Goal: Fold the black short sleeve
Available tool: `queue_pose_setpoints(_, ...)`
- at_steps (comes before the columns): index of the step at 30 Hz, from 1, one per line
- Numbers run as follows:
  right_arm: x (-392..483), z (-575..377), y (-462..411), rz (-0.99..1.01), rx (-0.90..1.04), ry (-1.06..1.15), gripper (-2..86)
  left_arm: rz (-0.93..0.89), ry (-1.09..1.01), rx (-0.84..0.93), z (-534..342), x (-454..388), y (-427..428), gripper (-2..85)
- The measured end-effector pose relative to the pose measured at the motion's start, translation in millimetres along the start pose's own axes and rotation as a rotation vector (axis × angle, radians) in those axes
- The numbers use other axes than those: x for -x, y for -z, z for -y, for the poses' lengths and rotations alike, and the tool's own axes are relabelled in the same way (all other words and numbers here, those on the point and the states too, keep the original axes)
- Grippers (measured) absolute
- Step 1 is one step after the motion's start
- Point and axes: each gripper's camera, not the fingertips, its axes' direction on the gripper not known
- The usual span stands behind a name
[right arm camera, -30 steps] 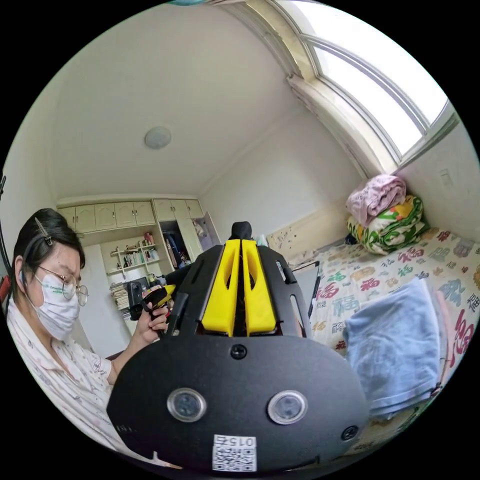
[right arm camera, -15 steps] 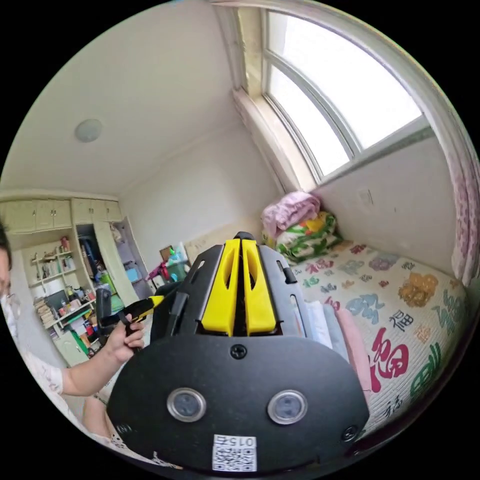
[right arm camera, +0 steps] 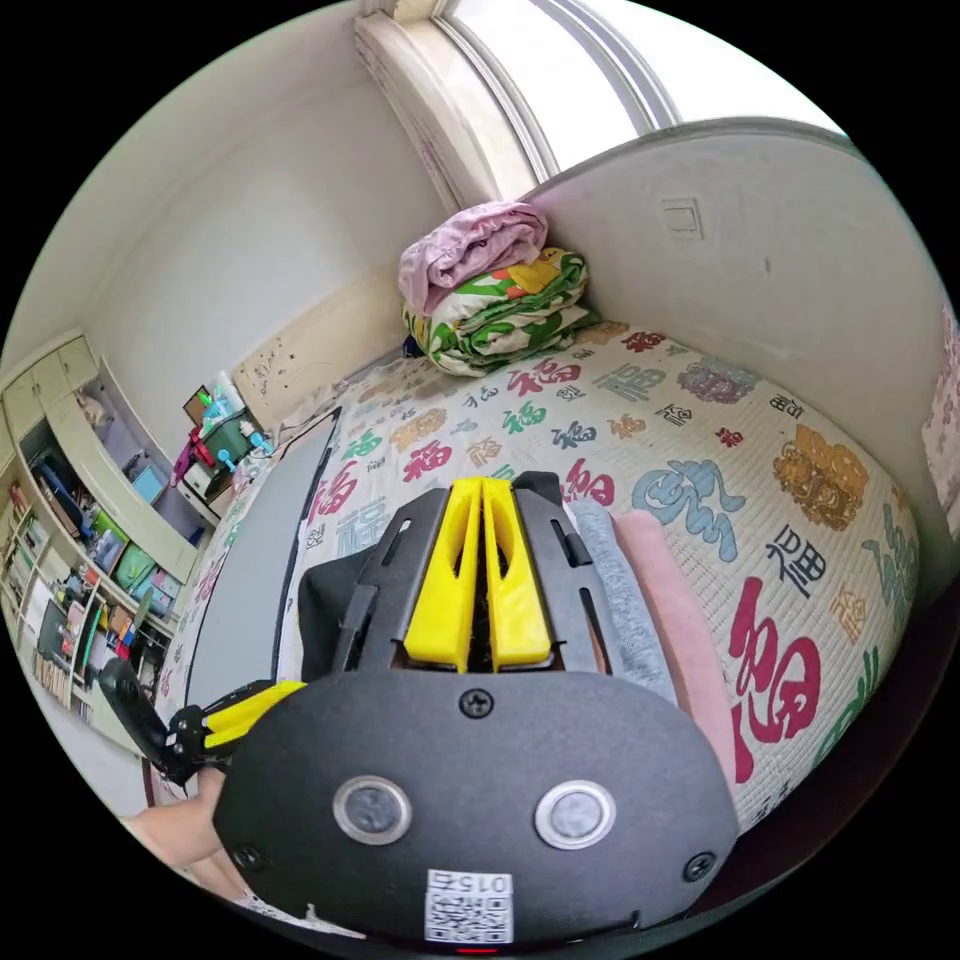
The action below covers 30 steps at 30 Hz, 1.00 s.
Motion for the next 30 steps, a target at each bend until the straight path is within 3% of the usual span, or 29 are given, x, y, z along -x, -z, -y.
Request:
queue_pose_setpoints(3,-3,-6,-45,-0.06,0.001,0.006,-0.6,0.016,-0.032,0.042,-3,-6,-29,4.6)
queue_pose_setpoints(9,6,-26,-121,-0.167,-0.024,0.091,-0.6,0.022,0.022,-0.065,-18,-13,-27,2.5)
queue_pose_setpoints(15,-28,-44,-180,-0.173,-0.032,0.098,-0.6,-0.151,0.095,-0.039,-25,-4,19,-0.5)
queue_pose_setpoints(19,-29,-70,-216,-0.261,-0.06,0.207,-0.5,-0.208,0.086,-0.133,-82,-12,110,-0.7)
queue_pose_setpoints(24,-73,-95,-244,-0.262,-0.068,0.231,-0.5,-0.068,0.073,-0.004,-183,-26,232,-0.7)
queue_pose_setpoints(27,-104,-101,-268,-0.304,-0.01,0.214,-0.5,0.078,0.19,-0.024,-265,-24,331,-0.7)
queue_pose_setpoints(30,-113,-118,-276,-0.432,-0.003,0.25,-0.5,0.209,0.411,-0.174,-356,-26,447,-0.6)
